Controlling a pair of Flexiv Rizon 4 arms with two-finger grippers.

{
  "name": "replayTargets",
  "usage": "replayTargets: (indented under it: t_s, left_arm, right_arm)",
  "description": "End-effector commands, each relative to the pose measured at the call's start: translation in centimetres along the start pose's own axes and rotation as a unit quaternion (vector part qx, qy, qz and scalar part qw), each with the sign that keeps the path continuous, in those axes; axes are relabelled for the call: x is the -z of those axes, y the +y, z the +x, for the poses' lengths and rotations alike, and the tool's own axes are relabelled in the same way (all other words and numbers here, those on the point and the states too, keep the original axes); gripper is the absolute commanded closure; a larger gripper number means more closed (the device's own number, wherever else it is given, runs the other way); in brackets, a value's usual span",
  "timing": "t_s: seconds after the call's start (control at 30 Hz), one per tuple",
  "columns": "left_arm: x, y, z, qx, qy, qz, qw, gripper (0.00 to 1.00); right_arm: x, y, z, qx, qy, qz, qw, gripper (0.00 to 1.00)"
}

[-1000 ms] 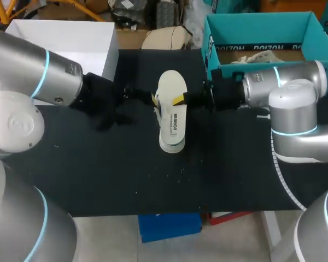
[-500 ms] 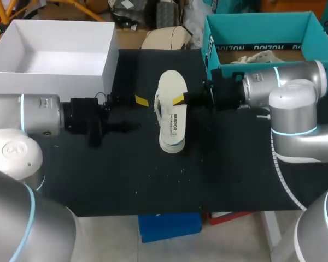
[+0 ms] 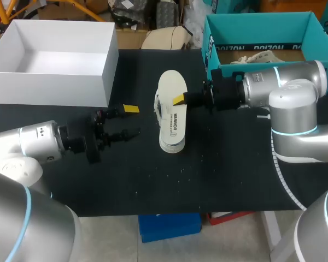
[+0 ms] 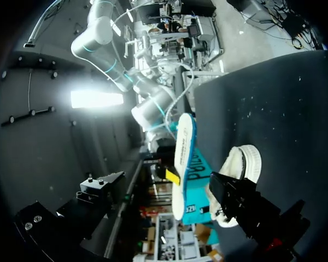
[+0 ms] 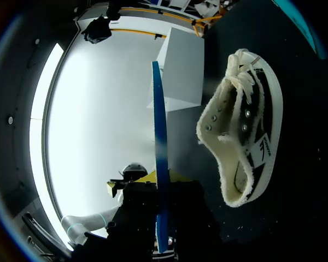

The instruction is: Take the shoe out of the shoebox, open the shoe tongue, remove and reinsert the insole, then place the shoe into the shoebox

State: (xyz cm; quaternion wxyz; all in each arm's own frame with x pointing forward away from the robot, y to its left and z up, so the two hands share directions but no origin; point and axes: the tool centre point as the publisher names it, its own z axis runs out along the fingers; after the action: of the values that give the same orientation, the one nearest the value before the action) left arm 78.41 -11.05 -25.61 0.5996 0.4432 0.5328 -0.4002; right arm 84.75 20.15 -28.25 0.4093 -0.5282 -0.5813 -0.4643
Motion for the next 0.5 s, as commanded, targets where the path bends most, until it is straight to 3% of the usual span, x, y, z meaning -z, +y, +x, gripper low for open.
replayTargets:
  t_s: [0.03, 0.43, 0.47, 0.5]
  left_arm:
    - [0.0, -0.1, 0.0, 0.001, 0.015, 0.002, 1.000, 0.00]
    - [-1.1, 1.4, 2.9, 0.006, -0.001, 0.025, 1.000, 0.00]
    - [-1.3, 1.5, 3.1, 0.007, -0.001, 0.028, 1.000, 0.03]
    - [-1.5, 1.7, 3.3, 0.006, -0.002, 0.031, 1.000, 0.17]
  right_arm:
    - [-0.2, 0.0, 0.0, 0.000, 0.000, -0.002, 1.000, 1.00]
    - [-0.2, 0.0, 0.0, 0.000, 0.000, -0.002, 1.000, 1.00]
    - [-0.2, 0.0, 0.0, 0.000, 0.000, -0.002, 1.000, 1.00]
    - [-0.2, 0.0, 0.0, 0.000, 0.000, -0.002, 1.000, 1.00]
